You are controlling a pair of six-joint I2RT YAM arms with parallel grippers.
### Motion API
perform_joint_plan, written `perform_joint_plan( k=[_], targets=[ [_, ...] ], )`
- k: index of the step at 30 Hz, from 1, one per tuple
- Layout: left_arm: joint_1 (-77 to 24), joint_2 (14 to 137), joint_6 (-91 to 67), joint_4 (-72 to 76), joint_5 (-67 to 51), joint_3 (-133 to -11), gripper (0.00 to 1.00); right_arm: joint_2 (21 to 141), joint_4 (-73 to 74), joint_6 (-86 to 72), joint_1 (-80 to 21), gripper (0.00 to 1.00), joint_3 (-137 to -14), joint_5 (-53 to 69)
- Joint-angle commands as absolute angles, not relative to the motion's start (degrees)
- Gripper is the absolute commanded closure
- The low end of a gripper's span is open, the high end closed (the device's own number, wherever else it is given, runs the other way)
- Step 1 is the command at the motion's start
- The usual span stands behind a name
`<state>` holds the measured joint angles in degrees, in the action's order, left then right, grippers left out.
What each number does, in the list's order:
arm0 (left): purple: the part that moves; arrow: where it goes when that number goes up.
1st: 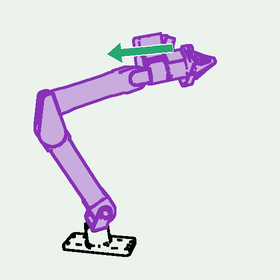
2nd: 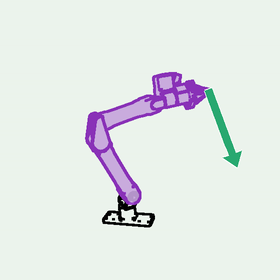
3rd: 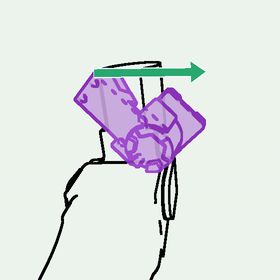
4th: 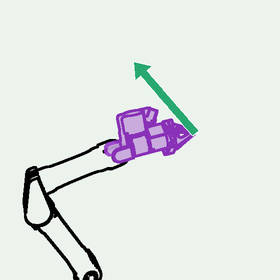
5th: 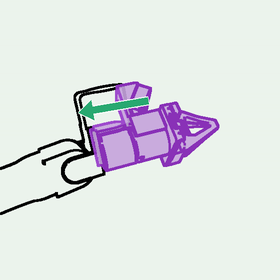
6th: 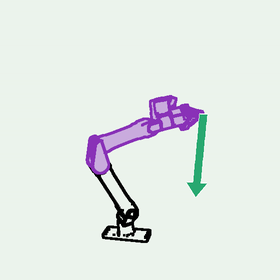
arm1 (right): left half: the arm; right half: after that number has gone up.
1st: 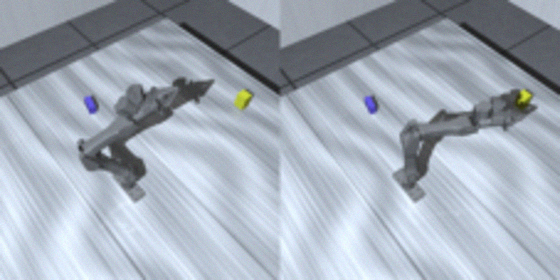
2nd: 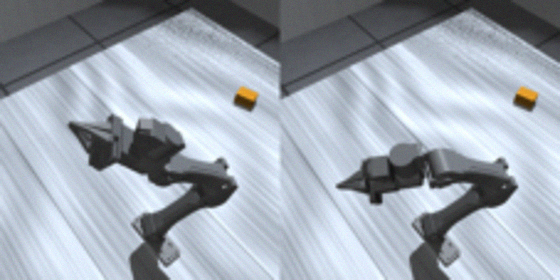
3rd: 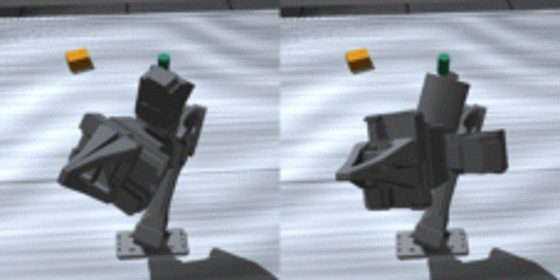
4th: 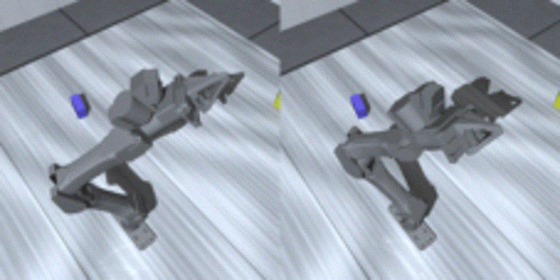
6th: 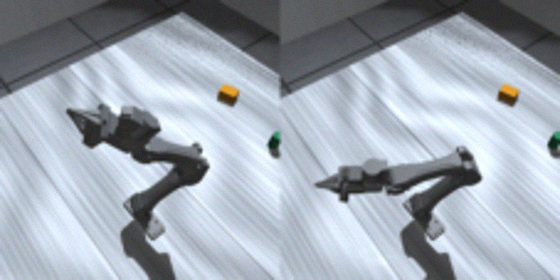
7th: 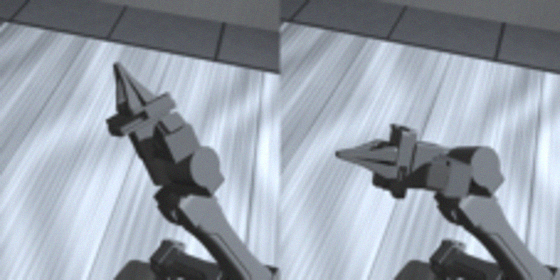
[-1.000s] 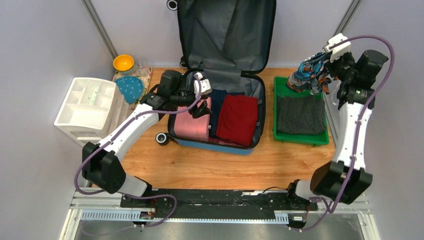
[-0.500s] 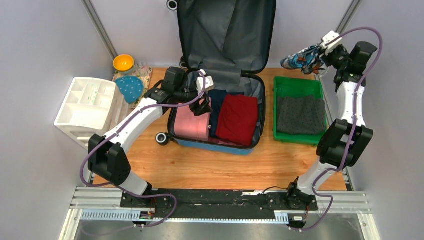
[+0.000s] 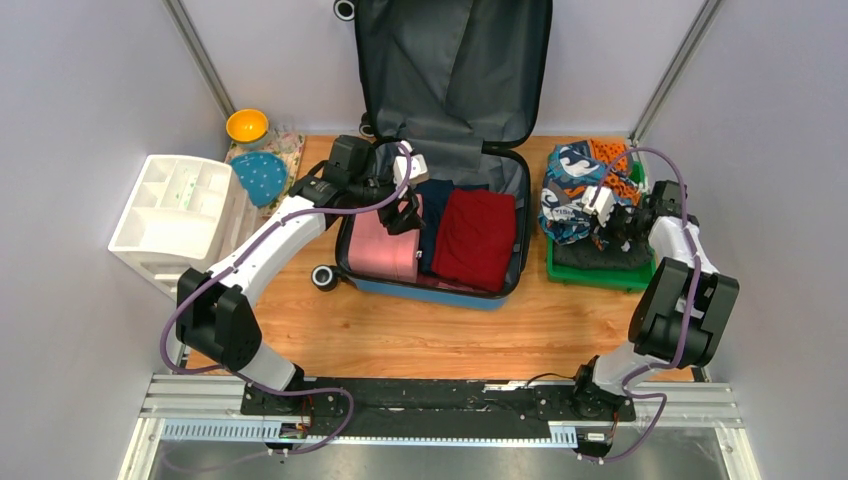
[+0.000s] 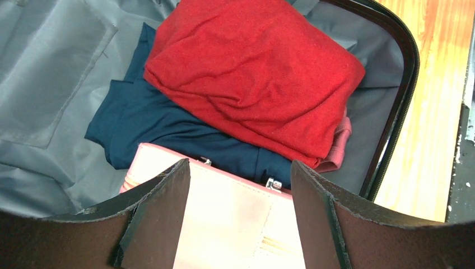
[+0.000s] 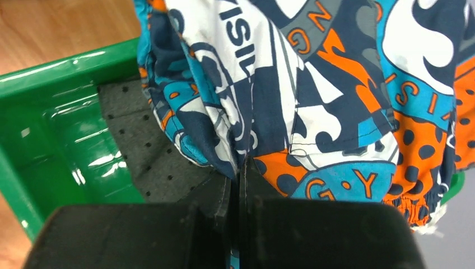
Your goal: Open, take out, and arrange the luggage
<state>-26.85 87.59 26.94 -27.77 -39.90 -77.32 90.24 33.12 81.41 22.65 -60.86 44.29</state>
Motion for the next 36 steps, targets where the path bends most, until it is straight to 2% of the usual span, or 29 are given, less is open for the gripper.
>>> perform_joint_plan(
  k=[1, 6, 12, 13, 14, 16, 17, 22, 25, 26, 30, 31, 32, 34, 36],
  targets=[
    [-26.8, 87.6, 27.1, -28.5, -42.6, -79.1, 0.26, 86.2, 41.6, 88.2, 23.0, 1.0, -62.7, 43.2],
    [-26.8, 87.1, 27.1, -28.6, -43.2, -78.3, 0.26, 82.7, 45.1, 88.9, 24.2, 1.0, -62.2, 41.7],
    [-26.9, 88.1, 25.7, -30.1, -43.1, -80.8, 0.26, 85.1, 57.4, 102.2, 26.4, 1.0, -63.5, 39.8],
    [-27.0, 88.6, 25.5, -31.3, -43.1, -81.5, 0.26, 85.4, 59.5, 103.8, 26.5, 0.96, -63.8, 39.1],
    [-27.2, 89.5, 25.5, -31.9, -43.0, -82.2, 0.26, 85.9, 60.5, 103.9, 26.5, 0.67, -64.1, 39.0],
    [-27.2, 90.0, 25.5, -33.0, -42.8, -83.6, 0.26, 86.7, 65.4, 102.7, 26.5, 0.16, -67.6, 40.9],
    [-27.2, 89.9, 25.1, -33.0, -42.5, -83.7, 0.26, 86.9, 67.6, 99.7, 26.4, 0.03, -69.8, 41.9],
    [-27.3, 88.7, 23.3, -31.0, -42.0, -81.6, 0.26, 88.2, 80.1, 88.6, 25.1, 0.02, -83.8, 50.7],
    [-27.2, 88.1, 22.3, -29.8, -42.0, -80.2, 0.26, 88.0, 80.5, 76.8, 20.7, 0.02, -90.3, 54.0],
    [-27.2, 88.1, 22.0, -29.4, -42.0, -79.9, 0.26, 87.2, 79.8, 74.2, 19.1, 0.05, -91.2, 54.7],
    [-26.7, 87.9, 19.3, -28.1, -41.7, -79.6, 0.26, 82.3, 70.3, 54.6, 6.5, 0.18, -86.5, 50.1],
    [-26.1, 87.7, 17.5, -27.2, -41.6, -79.5, 0.26, 81.0, 63.8, 51.2, 1.3, 0.28, -84.1, 49.0],
    [-25.7, 87.5, 16.3, -26.6, -41.7, -78.8, 0.26, 78.3, 60.7, 48.6, -1.7, 0.33, -82.1, 48.3],
    [-23.6, 87.1, 11.5, -24.2, -42.3, -78.0, 0.26, 75.8, 50.1, 41.7, -9.0, 0.4, -74.7, 46.0],
    [-21.5, 86.7, 7.6, -22.5, -44.2, -76.9, 0.26, 73.2, 44.1, 39.4, -13.5, 0.41, -68.3, 42.6]
  ],
)
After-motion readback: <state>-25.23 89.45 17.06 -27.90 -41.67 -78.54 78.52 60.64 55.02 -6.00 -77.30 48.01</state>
